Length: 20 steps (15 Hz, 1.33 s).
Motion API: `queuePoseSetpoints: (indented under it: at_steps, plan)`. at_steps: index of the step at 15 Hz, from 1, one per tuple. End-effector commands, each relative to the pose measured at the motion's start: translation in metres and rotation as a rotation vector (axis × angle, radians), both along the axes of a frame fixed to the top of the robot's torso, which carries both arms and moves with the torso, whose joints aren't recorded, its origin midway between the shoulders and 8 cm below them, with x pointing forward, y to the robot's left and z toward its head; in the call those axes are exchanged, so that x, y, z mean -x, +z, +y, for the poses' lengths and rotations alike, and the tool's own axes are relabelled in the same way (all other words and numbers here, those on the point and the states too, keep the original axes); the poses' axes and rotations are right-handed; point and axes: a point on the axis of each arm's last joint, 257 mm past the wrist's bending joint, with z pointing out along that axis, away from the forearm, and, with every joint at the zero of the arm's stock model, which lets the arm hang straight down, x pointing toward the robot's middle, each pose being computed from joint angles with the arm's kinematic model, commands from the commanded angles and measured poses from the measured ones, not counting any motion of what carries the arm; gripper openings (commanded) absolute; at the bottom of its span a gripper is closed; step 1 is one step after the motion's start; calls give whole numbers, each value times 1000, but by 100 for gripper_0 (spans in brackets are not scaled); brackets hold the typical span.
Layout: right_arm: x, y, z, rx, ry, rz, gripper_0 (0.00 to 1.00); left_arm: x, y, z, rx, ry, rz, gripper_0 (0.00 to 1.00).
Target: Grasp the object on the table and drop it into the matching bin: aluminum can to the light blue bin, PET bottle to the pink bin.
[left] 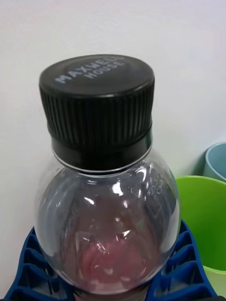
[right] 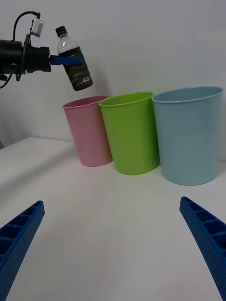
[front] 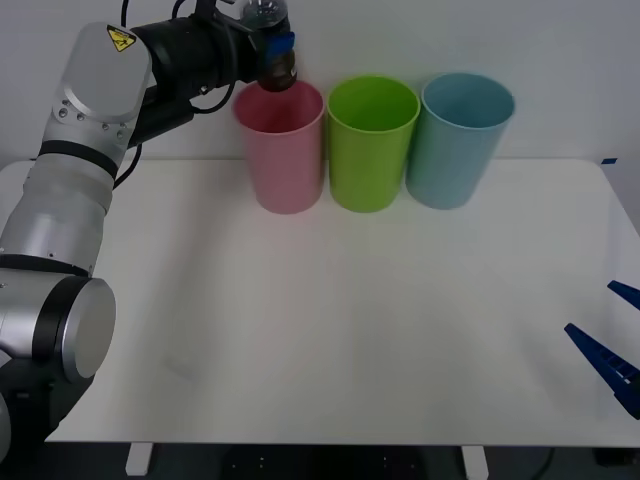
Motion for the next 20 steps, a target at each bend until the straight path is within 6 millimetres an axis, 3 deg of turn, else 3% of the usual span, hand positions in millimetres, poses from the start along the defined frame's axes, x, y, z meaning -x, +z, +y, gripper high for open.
queuePoseSetpoints:
  at_steps: [1, 9, 14, 20]
  plan:
    - [0, 0, 0, 0, 0, 0, 100, 0, 2, 0, 9, -1, -4, 100]
    - [0, 0, 0, 0, 0, 0, 100, 10, -4, 9, 113, -43, -4, 100]
    - [0, 0, 0, 0, 0, 0, 100, 33, -10, 43, 173, -79, -18, 100]
    - [0, 0, 0, 0, 0, 0, 100, 85, -23, 95, 276, -104, -51, 100]
